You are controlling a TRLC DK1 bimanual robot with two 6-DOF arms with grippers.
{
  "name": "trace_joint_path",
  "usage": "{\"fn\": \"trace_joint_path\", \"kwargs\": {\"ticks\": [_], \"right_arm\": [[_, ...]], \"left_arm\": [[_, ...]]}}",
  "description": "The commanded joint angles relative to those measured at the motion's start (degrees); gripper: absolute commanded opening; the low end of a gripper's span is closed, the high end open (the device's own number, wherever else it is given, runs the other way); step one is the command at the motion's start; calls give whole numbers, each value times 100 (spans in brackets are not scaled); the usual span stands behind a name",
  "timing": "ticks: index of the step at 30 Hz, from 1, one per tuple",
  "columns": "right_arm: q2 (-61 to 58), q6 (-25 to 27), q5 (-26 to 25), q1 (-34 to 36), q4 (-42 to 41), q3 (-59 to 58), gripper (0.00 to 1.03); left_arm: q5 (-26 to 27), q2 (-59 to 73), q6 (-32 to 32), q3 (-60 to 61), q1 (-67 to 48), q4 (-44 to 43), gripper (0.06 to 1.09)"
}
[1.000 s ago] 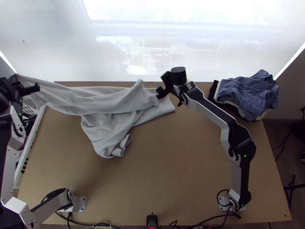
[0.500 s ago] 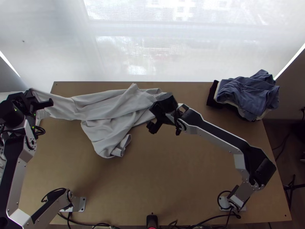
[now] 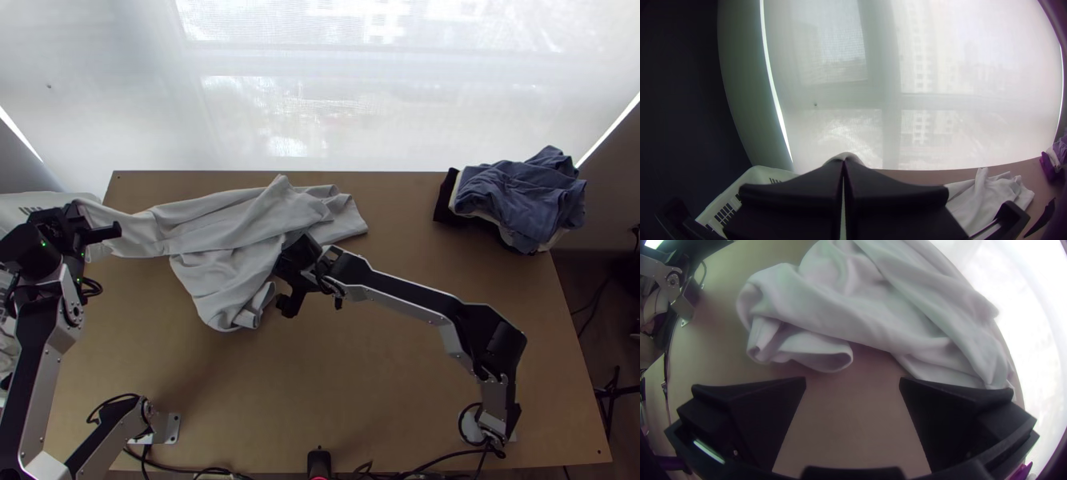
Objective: Fold the t-shirt
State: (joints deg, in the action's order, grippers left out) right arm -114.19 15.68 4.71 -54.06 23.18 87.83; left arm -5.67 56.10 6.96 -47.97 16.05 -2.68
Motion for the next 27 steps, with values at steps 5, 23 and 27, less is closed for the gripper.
{"fn": "trace_joint_path", "kwargs": {"ticks": [5, 23, 27], "right_arm": [[-938, -13, 91, -122, 20, 770, 93], [-842, 40, 505, -25, 846, 1518, 3], [-51, 23, 496, 317, 943, 981, 3]], "left_arm": [[-4, 24, 16, 112, -32, -40, 9], [-4, 103, 174, 42, 47, -31, 9], [145, 68, 359, -81, 161, 514, 9]]}}
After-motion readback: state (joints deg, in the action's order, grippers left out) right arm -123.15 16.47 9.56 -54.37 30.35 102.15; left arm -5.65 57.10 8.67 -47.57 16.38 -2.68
